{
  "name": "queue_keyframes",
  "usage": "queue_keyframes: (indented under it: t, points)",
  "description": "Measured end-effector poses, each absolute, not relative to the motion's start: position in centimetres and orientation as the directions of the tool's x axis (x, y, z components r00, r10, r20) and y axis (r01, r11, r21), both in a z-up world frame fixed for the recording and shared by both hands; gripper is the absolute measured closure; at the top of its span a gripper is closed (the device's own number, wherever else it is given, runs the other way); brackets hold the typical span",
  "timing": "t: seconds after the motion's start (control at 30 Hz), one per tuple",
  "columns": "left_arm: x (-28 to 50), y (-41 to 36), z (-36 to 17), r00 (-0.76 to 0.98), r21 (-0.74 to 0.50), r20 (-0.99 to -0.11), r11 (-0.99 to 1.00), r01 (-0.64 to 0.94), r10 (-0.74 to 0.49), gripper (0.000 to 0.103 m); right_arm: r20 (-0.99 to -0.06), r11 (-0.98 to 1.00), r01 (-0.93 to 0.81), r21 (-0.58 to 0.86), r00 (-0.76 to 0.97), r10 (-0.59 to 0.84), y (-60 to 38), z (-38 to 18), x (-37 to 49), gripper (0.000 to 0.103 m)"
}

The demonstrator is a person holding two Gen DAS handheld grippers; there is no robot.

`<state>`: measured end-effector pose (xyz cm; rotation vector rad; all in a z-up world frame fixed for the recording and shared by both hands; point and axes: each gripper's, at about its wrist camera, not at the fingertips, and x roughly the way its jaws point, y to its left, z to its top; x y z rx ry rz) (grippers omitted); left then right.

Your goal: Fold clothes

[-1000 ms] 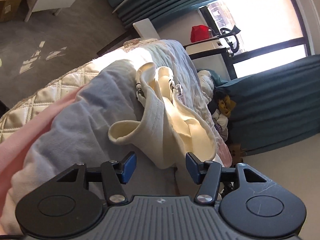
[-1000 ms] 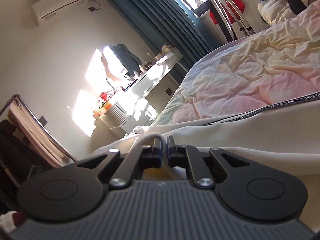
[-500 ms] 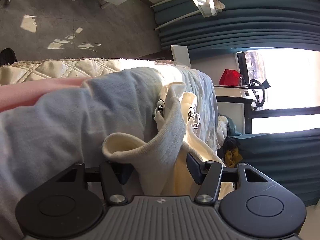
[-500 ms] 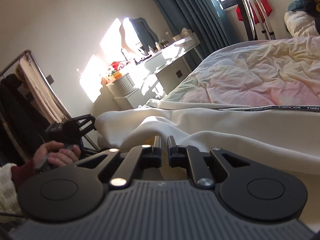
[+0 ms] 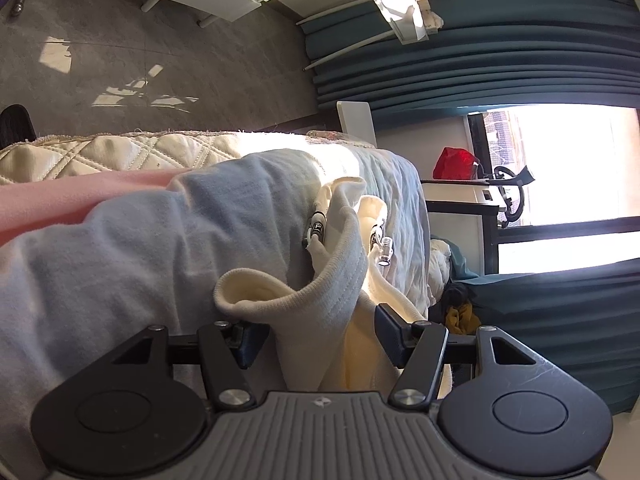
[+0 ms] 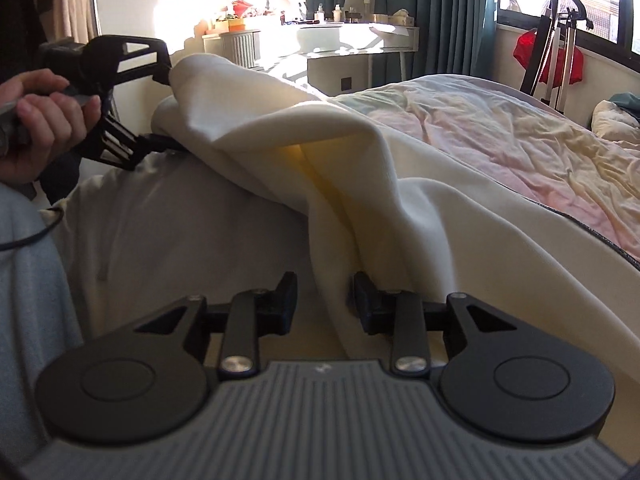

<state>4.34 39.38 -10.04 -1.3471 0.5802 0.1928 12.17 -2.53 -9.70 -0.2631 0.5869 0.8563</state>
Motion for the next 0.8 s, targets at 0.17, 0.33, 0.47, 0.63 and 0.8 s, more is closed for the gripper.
queue_keyframes:
  t: [0.17,0.33,0.47,0.63,0.8]
  points:
    - [4.0,39.4,-9.3,0.861,-0.864,-0.481,0.256,-0.434,-0.164,0.053,-0.521,0.658,-0.750,-0.069,0.589,0.617,-2.2,-10.3,12.0,0.077]
    - [3.1,39.5,-7.5,0.899,-0.864,-0.429,0.331,-0.380,-0.087,0.086,-0.483,0.647,-0.758,-0.087,0.600,0.638,-2.7,-9.2,11.1,0.096]
    - [2.3,39.5,-6.3,0.921,-0.862,-0.388,0.369,-0.347,-0.040,0.088,-0.442,0.625,-0.776,-0.089,0.593,0.673,-3.4,-7.0,9.7,0.096]
    - [0.8,39.7,-5.9,0.906,-0.855,-0.421,0.352,-0.382,-0.039,0.088,-0.564,0.532,-0.834,-0.143,0.511,0.649,-1.8,-8.7,8.5,0.096]
    - [-0.6,40.0,-5.4,0.891,-0.846,-0.453,0.333,-0.416,-0.039,0.083,-0.648,0.502,-0.847,-0.176,0.483,0.588,-0.1,-11.5,8.6,0.095]
